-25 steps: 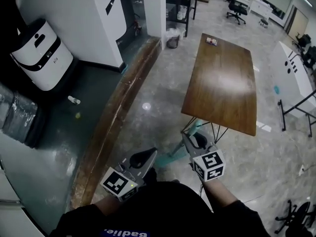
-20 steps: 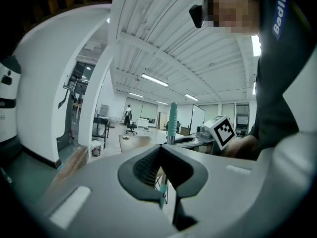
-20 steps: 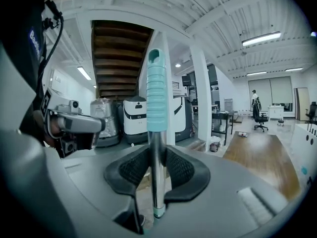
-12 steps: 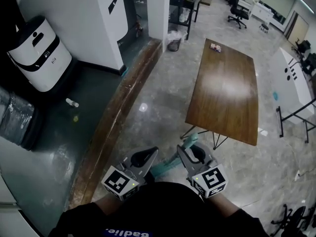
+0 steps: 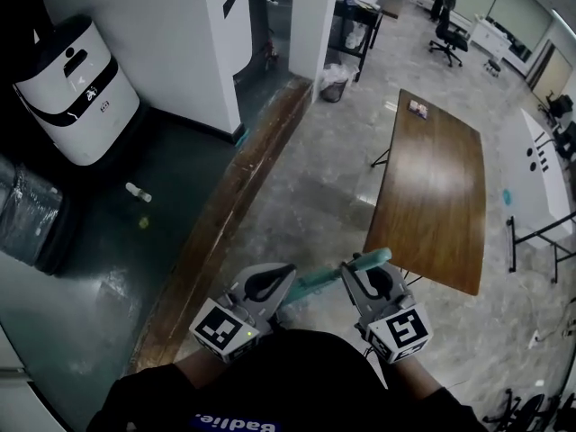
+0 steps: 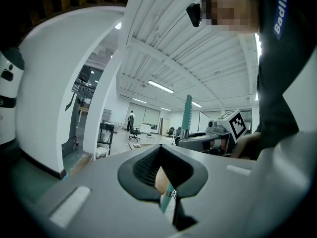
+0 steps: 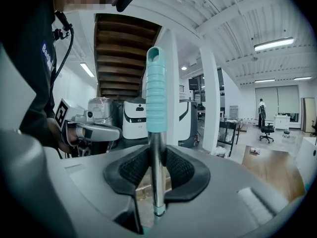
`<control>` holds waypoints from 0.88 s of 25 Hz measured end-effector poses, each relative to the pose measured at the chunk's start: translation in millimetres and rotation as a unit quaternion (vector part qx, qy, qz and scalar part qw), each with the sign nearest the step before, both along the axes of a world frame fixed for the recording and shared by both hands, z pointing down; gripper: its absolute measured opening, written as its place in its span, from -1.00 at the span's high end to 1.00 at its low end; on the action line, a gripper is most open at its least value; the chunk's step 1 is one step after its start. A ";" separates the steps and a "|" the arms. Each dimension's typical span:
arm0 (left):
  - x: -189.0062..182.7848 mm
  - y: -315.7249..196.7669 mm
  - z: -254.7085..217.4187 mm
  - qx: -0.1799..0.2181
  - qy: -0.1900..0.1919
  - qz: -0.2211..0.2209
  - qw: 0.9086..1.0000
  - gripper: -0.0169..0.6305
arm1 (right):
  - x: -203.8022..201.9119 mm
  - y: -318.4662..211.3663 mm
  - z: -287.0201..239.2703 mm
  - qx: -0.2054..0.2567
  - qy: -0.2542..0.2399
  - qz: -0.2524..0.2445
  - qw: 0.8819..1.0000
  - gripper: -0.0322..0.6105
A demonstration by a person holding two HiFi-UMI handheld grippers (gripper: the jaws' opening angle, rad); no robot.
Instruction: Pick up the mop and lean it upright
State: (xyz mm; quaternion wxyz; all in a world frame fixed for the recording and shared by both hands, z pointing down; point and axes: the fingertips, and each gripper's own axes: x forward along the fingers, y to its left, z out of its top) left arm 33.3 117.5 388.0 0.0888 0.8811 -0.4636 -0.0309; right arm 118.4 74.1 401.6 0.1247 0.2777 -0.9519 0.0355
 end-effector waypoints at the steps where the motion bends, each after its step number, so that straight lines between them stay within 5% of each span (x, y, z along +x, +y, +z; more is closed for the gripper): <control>1: -11.2 -3.6 -0.2 -0.001 0.001 -0.002 1.000 0.89 | -8.9 -7.6 -1.3 0.005 0.003 0.003 1.000 0.57; 12: -89.3 -26.8 12.8 -0.009 0.020 -0.050 0.998 0.89 | -100.1 -79.5 -42.9 0.043 -0.019 -0.022 0.999 0.57; 22: -146.3 -81.2 13.2 -0.015 -0.016 -0.133 0.991 0.89 | -158.2 -152.7 -70.9 0.047 -0.061 -0.099 0.992 0.57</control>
